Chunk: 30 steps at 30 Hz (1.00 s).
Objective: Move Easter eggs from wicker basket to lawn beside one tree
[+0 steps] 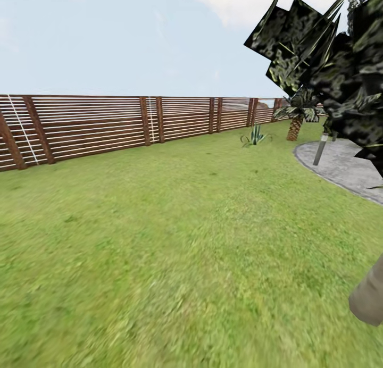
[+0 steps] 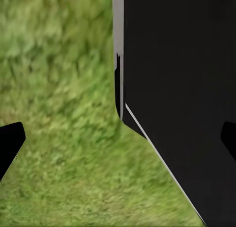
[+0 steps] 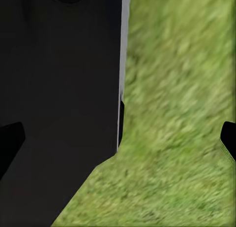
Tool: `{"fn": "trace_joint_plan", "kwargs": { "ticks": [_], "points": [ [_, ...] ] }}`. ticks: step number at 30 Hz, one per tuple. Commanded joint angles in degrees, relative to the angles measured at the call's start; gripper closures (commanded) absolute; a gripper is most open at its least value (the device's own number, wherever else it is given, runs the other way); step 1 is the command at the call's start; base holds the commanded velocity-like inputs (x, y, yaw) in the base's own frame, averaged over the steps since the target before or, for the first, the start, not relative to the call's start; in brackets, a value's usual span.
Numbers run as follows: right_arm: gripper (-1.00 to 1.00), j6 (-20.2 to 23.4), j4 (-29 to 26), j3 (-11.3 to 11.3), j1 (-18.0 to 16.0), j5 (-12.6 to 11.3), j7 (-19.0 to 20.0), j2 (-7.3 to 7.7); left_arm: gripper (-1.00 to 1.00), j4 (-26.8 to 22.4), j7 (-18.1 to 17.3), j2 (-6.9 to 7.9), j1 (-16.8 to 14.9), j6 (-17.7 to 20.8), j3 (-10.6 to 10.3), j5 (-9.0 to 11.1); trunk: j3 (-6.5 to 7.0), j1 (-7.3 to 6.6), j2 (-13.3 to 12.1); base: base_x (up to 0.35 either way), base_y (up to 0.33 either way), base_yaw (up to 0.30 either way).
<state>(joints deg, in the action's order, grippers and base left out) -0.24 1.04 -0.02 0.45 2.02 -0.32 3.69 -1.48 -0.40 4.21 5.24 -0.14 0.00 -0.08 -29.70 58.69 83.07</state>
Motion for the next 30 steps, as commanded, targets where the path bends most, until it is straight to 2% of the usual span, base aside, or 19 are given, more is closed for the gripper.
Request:
{"fn": "trace_joint_plan", "kwargs": {
  "ticks": [1,10,21,27,30],
  "points": [
    [-1.00,-0.03,0.01,-0.03,-0.01,0.20,-0.03,0.00,-1.00,-0.09,-0.04,0.01,0.04,-0.02,0.00,-0.01,-0.03,0.04,0.01,0.341,0.000,0.000],
    [-1.00,-0.03,0.01,-0.05,-0.01,0.19,-0.04,0.01,-1.00,-0.08,0.00,0.50,0.04,0.06,0.18,0.16,-0.03,0.04,0.01,0.288,0.000,0.000],
    [-1.00,-0.03,0.01,-0.07,-0.01,0.12,-0.03,0.01,-1.00,0.03,-0.04,0.18,0.04,0.16,-0.02,-0.25,-0.03,0.04,0.01,0.209,-0.002,0.000],
    [-1.00,-0.03,0.01,-0.06,-0.01,0.17,-0.03,0.01,-1.00,-0.05,0.07,0.20,0.04,0.05,-0.06,-0.18,-0.03,0.04,0.01,0.145,-0.142,0.000],
    [-1.00,-0.03,0.01,-0.07,-0.01,0.17,-0.03,0.01,-1.00,-2.24,0.30,0.47,0.04,0.11,-0.08,-0.25,-0.03,0.04,0.01,0.262,-0.145,0.000]
  ]
}}
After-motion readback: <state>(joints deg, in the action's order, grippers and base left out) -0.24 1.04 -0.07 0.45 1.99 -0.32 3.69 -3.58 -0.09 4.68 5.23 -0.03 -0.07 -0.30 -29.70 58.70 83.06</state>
